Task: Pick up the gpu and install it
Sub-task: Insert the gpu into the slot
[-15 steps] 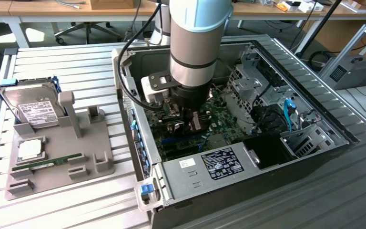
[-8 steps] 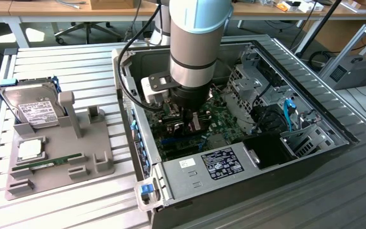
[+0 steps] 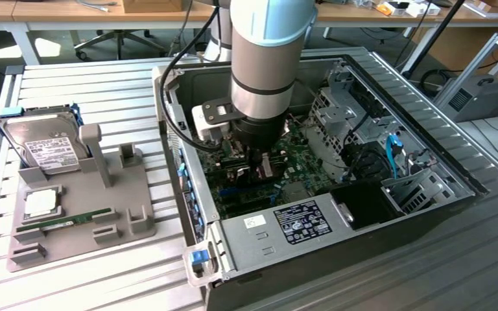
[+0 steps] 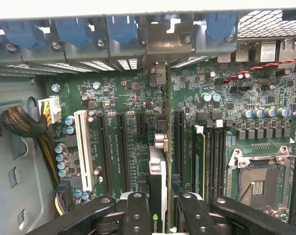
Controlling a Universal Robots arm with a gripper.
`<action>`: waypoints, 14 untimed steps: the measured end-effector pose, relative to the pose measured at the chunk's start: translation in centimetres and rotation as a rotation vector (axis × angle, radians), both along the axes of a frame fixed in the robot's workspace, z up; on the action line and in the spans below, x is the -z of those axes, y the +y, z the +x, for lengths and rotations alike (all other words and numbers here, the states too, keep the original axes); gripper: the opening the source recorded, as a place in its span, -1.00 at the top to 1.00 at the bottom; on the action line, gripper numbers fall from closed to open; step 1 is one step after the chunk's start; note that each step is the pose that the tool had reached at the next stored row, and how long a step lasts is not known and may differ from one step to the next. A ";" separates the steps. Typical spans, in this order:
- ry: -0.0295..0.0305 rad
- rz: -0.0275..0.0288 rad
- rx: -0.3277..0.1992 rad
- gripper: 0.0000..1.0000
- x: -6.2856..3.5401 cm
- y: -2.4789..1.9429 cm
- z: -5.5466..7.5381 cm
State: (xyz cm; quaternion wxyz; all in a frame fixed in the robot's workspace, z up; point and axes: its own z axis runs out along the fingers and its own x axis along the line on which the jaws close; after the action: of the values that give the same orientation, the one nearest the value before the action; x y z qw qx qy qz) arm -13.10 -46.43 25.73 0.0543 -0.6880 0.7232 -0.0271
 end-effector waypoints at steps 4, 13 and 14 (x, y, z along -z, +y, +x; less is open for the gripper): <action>0.0000 0.0000 0.000 0.47 0.05 0.00 0.0; 0.0001 -0.0030 -0.027 0.47 0.07 0.05 0.0; 0.0001 -0.0034 -0.027 0.47 0.07 0.05 0.0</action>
State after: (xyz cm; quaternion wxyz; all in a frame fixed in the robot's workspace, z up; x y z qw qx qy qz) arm -13.09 -46.38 25.66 0.0535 -0.6979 0.7137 -0.0275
